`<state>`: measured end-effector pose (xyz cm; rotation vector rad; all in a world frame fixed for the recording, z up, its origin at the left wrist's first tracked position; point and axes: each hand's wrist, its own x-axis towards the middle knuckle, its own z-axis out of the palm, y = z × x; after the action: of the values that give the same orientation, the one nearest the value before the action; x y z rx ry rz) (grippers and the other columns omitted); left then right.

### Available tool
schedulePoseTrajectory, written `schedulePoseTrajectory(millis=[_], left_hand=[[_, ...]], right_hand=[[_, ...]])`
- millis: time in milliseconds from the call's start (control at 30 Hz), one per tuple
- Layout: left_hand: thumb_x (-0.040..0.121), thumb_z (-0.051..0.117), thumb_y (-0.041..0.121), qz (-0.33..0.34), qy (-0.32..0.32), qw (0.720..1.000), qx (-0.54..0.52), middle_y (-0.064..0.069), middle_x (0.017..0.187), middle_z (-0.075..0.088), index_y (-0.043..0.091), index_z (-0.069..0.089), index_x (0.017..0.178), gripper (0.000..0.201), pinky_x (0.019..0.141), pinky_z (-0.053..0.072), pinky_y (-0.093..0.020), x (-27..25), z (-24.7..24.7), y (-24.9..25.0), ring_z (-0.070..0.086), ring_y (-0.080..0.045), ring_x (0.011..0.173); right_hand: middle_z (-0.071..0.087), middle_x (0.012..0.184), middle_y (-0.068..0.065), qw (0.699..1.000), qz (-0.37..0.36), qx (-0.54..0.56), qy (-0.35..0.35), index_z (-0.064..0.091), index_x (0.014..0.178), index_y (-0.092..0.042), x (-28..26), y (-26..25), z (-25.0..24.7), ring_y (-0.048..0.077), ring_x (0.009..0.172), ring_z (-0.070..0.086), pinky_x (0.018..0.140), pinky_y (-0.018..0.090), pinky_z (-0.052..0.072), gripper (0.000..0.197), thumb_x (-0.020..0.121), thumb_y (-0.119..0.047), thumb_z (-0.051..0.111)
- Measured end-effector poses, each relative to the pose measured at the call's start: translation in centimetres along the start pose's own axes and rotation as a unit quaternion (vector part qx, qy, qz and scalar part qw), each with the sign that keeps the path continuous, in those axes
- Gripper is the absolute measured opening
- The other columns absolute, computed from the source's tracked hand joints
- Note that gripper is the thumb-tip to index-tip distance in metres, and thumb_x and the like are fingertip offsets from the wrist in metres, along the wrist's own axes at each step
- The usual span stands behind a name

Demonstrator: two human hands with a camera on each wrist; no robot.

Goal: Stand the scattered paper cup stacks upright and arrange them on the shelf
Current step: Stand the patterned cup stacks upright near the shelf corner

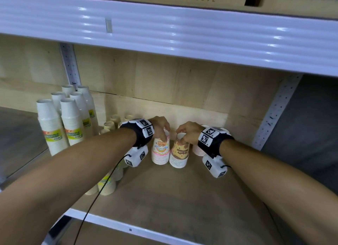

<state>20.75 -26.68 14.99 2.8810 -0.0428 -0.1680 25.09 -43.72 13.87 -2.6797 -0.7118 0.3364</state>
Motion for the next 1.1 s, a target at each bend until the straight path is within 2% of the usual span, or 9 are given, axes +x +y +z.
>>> schedulePoseTrajectory(millis=[100,200,267,400,467,567,667,867,1100], left_hand=[[0.079,0.078,0.025,0.021,0.005,1.0,-0.005,-0.004,0.137,0.048,0.019,0.059,0.131,0.056,0.081,0.042,-0.025,0.9,-0.1,2.3,0.053,-0.024,0.12],[0.078,0.078,0.024,0.039,0.005,0.999,-0.02,-0.005,0.136,0.049,0.019,0.06,0.131,0.056,0.082,0.043,-0.025,1.9,-0.1,4.5,0.053,-0.024,0.12],[0.078,0.079,0.025,0.048,0.004,0.999,-0.025,-0.004,0.136,0.049,0.018,0.059,0.132,0.058,0.082,0.044,-0.025,2.5,0.0,5.9,0.053,-0.024,0.12],[0.077,0.079,0.026,0.069,-0.003,0.997,-0.028,-0.006,0.136,0.052,0.017,0.058,0.134,0.061,0.079,0.045,-0.025,3.5,0.7,8.5,0.056,-0.025,0.117],[0.077,0.079,0.025,0.079,-0.007,0.996,-0.029,-0.006,0.135,0.054,0.017,0.059,0.134,0.061,0.079,0.045,-0.025,4.0,1.2,9.7,0.057,-0.025,0.117],[0.077,0.079,0.026,0.088,-0.008,0.996,-0.029,-0.007,0.136,0.052,0.016,0.057,0.135,0.062,0.078,0.045,-0.025,4.7,2.1,11.3,0.056,-0.025,0.117],[0.078,0.078,0.025,0.095,-0.014,0.995,-0.024,-0.008,0.134,0.054,0.013,0.057,0.135,0.062,0.079,0.046,-0.026,5.2,2.6,12.5,0.057,-0.027,0.117],[0.076,0.08,0.026,0.089,-0.025,0.996,-0.018,-0.01,0.126,0.06,0.011,0.061,0.13,0.059,0.075,0.047,-0.027,5.9,3.6,13.7,0.061,-0.028,0.11],[0.076,0.079,0.029,0.077,-0.025,0.997,-0.02,-0.008,0.127,0.06,0.011,0.06,0.129,0.06,0.074,0.048,-0.028,5.9,4.4,13.8,0.06,-0.023,0.104]], right_hand=[[0.062,0.128,0.003,1.0,0.026,0.005,0.012,0.062,0.126,-0.021,-1.2,1.9,-1.4,0.021,0.113,0.061,0.083,0.027,0.052,0.052,0.076,-0.02,0.077],[0.057,0.13,0.001,0.998,0.054,-0.01,0.034,0.063,0.125,-0.024,-2.5,3.8,-2.9,0.021,0.116,0.057,0.093,0.031,0.05,0.052,0.075,-0.023,0.077],[0.059,0.125,0.001,0.996,0.068,-0.012,0.05,0.065,0.122,-0.023,-3.5,4.8,-3.7,0.021,0.113,0.058,0.089,0.028,0.049,0.047,0.076,-0.023,0.076],[0.067,0.106,0.002,0.994,0.089,-0.008,0.058,0.072,0.099,-0.018,-5.3,6.7,-4.9,0.022,0.096,0.064,0.079,0.03,0.054,0.024,0.075,-0.019,0.071],[0.067,0.107,0.003,0.993,0.101,0.002,0.06,0.072,0.102,-0.017,-6.1,7.6,-5.2,0.022,0.096,0.064,0.085,0.036,0.056,0.029,0.074,-0.019,0.07],[0.066,0.11,0.002,0.992,0.106,-0.016,0.068,0.073,0.107,-0.015,-6.9,8.9,-5.2,0.022,0.102,0.062,0.088,0.032,0.053,0.029,0.079,-0.012,0.067],[0.062,0.114,0.005,0.989,0.124,-0.023,0.072,0.07,0.11,-0.012,-7.3,9.9,-5.1,0.025,0.104,0.06,0.091,0.036,0.053,0.031,0.079,-0.016,0.07],[0.061,0.127,0.008,0.988,0.124,-0.041,0.087,0.071,0.115,-0.011,-7.2,10.9,-4.2,0.025,0.113,0.058,0.087,0.024,0.045,0.03,0.085,-0.015,0.066],[0.063,0.123,0.006,0.989,0.119,0.021,0.086,0.073,0.11,-0.01,-6.8,11.2,-3.5,0.024,0.111,0.059,0.081,0.023,0.043,0.027,0.084,-0.013,0.067]])
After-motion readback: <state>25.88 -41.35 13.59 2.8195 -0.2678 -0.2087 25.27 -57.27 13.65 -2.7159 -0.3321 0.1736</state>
